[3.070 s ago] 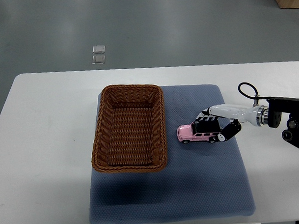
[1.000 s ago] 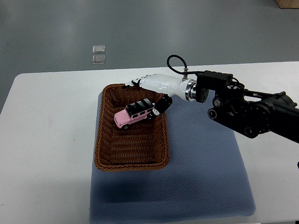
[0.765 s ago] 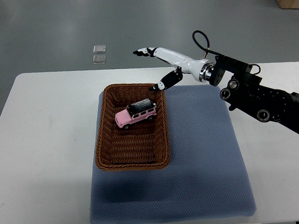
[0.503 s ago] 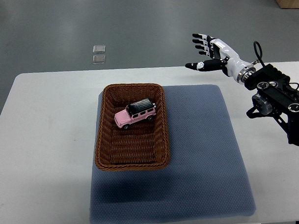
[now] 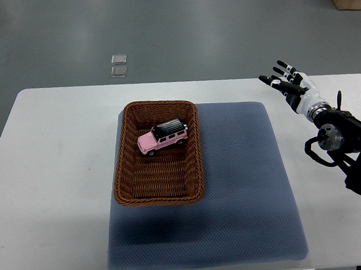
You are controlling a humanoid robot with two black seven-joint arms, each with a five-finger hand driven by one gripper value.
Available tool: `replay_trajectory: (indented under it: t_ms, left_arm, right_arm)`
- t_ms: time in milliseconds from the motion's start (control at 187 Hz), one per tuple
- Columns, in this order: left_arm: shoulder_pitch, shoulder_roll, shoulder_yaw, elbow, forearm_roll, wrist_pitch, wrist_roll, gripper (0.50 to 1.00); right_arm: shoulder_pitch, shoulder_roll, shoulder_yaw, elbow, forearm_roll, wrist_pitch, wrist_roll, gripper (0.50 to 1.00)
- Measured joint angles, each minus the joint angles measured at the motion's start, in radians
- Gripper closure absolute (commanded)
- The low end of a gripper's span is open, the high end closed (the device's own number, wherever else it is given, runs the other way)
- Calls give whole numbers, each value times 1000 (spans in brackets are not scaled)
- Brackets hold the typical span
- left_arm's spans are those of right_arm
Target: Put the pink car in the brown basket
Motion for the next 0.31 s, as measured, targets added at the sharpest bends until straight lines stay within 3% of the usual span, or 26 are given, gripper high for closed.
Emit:
replay_trajectory:
  t_ms: [310]
  left_arm:
    - [0, 0, -4, 1, 0, 0, 0, 500]
  right_arm:
    - [-14, 6, 9, 1, 3, 9, 3, 585]
